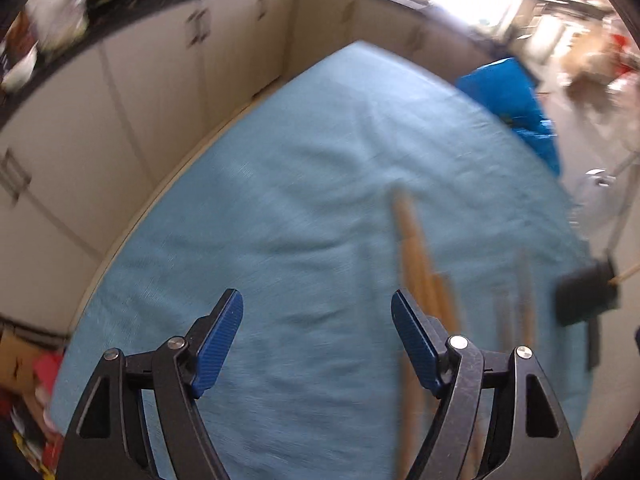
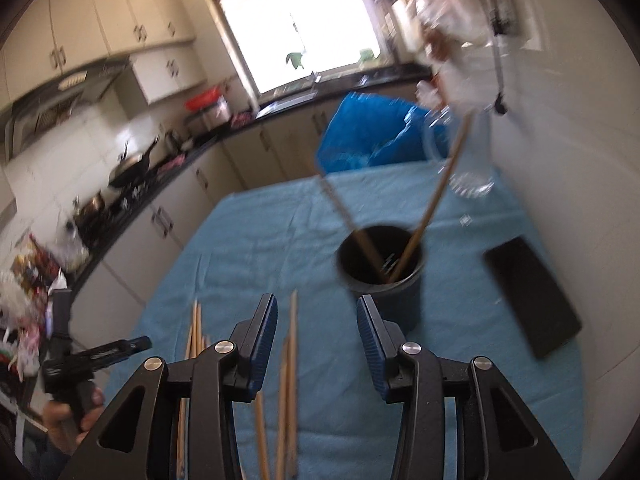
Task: Organize utensils
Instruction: 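Move the right gripper back to the chopsticks and close on one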
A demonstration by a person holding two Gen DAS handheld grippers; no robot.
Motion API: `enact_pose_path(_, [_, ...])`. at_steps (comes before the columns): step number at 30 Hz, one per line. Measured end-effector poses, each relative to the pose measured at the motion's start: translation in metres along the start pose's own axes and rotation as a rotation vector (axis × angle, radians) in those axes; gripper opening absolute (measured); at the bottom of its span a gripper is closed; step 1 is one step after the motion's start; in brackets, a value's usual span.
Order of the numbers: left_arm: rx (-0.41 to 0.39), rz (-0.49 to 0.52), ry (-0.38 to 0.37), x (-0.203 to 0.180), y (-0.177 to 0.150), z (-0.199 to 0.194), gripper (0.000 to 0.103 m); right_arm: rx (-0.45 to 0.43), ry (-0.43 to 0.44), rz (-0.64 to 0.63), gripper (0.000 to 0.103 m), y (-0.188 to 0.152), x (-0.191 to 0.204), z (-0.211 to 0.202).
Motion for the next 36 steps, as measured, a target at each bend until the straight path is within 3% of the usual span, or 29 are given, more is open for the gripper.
enact_pose_path(2, [-0.005, -0.003, 0.044, 0.016, -0.002, 0.013, 0.076, 0.051, 0.039, -0.023, 0.046, -0.007, 0.017, 0.017])
enact_pose_path(4, [-0.045, 0.019, 0.060, 0.019, 0.000, 0.015, 0.076, 0.097, 0.077, -0.050, 0.055, -0.012, 0.034, 0.032])
enact_pose_path(5, [-0.077, 0.032, 0.086, 0.020, 0.001, 0.013, 0.076, 0.115, 0.093, -0.057, 0.067, -0.015, 0.043, 0.040])
enact_pose_path(6, [-0.112, 0.044, 0.115, 0.023, 0.002, 0.012, 0.078, 0.126, 0.102, -0.060, 0.080, -0.017, 0.050, 0.047])
enact_pose_path(11, [-0.155, 0.058, 0.168, 0.032, 0.004, 0.019, 0.088, 0.163, 0.097, -0.137, 0.095, -0.024, 0.087, 0.077])
enact_pose_path(12, [-0.175, 0.054, 0.176, 0.036, 0.004, 0.020, 0.096, 0.161, 0.094, -0.157, 0.100, -0.026, 0.092, 0.081])
enact_pose_path(15, [-0.175, 0.025, 0.144, 0.042, 0.006, 0.018, 0.101, 0.162, 0.093, -0.212, 0.101, -0.028, 0.107, 0.093])
enact_pose_path(22, [-0.177, 0.052, 0.171, 0.033, 0.006, 0.024, 0.103, 0.186, 0.089, -0.396, 0.103, -0.036, 0.140, 0.118])
enact_pose_path(26, [-0.182, 0.053, 0.171, 0.034, 0.004, 0.024, 0.103, 0.214, 0.098, -0.498, 0.101, -0.040, 0.156, 0.130])
enact_pose_path(32, [-0.182, 0.053, 0.170, 0.034, 0.003, 0.024, 0.103, 0.357, 0.139, -0.598, 0.055, -0.050, 0.166, 0.160])
enact_pose_path(36, [-0.182, 0.053, 0.170, 0.034, 0.003, 0.024, 0.103, 0.413, 0.128, -0.614, 0.042, -0.056, 0.164, 0.176])
Point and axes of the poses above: each gripper's, at about its wrist camera, not at the fingertips, and z roughly the way its jaws point, x to its left, y to its top, the point moved 5 cm from there along z, roughly the way its jaws point, and after that the axes turned 8 degrees about -z, right-handed, at the moved point
